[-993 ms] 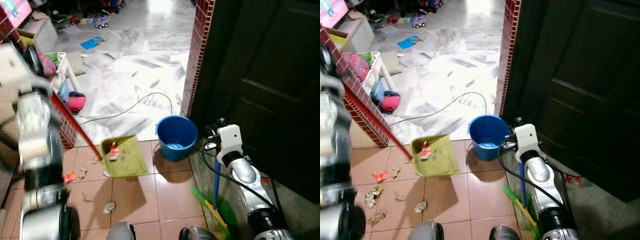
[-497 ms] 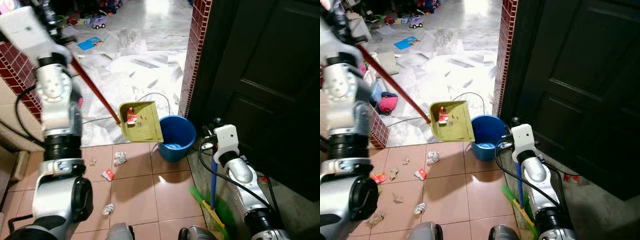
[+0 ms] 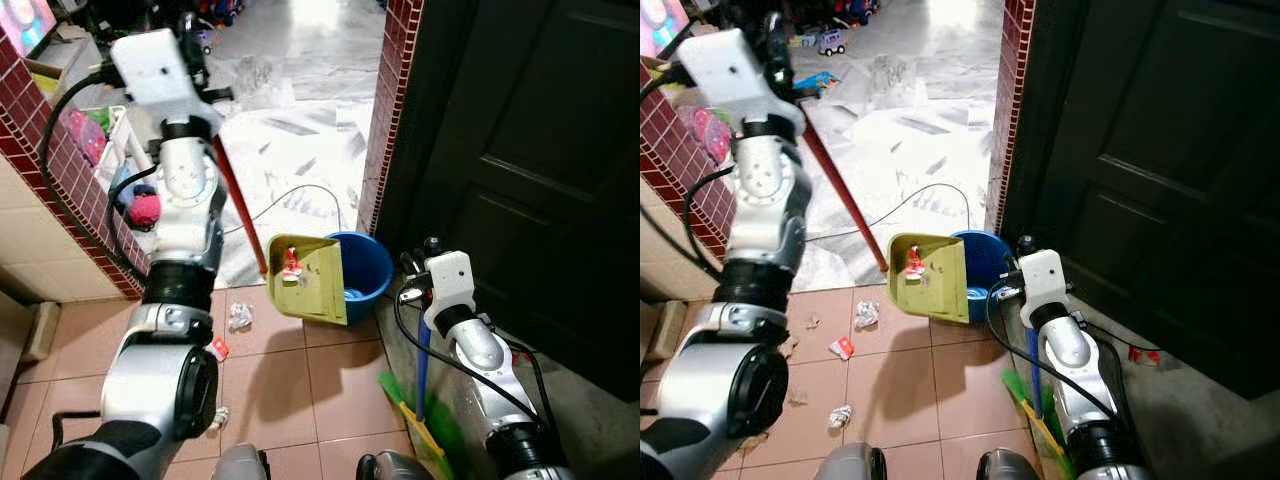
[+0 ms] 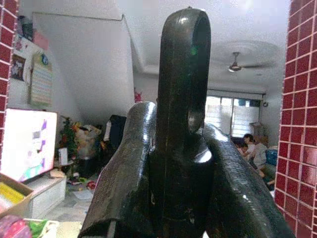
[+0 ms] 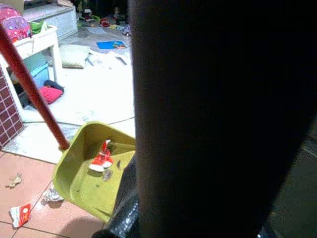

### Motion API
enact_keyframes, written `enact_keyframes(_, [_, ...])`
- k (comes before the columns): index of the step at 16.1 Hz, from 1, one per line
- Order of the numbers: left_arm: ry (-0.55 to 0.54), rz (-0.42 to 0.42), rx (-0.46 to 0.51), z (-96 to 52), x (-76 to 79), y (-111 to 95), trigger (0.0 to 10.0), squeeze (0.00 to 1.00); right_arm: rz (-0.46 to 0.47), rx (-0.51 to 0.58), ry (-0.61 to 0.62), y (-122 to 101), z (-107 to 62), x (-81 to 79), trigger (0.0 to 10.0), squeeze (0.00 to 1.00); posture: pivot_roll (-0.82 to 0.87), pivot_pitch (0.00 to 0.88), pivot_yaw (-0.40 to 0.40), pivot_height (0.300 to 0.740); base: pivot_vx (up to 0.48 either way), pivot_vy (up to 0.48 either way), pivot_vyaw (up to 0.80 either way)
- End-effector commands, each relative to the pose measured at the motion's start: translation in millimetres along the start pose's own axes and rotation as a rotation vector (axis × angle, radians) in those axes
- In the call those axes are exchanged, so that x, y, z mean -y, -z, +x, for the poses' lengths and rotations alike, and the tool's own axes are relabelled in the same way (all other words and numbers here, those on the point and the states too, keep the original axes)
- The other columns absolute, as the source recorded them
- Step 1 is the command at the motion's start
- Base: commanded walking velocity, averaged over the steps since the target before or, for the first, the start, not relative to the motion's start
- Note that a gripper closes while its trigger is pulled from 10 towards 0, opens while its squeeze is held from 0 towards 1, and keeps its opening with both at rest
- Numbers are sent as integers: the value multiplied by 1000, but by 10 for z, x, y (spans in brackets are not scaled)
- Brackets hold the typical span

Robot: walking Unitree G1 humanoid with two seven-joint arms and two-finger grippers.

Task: Sweep floor

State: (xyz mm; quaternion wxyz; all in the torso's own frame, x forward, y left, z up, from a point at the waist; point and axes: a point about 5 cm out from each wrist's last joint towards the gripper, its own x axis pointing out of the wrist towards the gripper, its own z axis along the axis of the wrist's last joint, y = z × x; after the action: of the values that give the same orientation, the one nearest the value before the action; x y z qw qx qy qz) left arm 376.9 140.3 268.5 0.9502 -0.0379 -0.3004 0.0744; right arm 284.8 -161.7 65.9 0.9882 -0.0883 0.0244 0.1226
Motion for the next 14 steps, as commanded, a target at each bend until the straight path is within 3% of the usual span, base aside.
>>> enact_keyframes(1, [5, -20, 140, 146, 70, -281, 10000, 0, 34, -11, -6, 25, -30, -37, 10000, 0, -128, 0, 76, 740, 420, 0, -800])
enact_keyframes(10, [-20, -24, 184, 261, 65, -358, 10000, 0, 30, -14, -24, 25, -43, -76, 10000, 0, -119, 0, 73, 740, 461, 28, -49])
enact_keyframes(14, [-37, -15, 191, 267, 45, -346, 10000, 0, 28, -25, -35, 49, -61, -78, 10000, 0, -119, 0, 68, 740, 0, 63, 0])
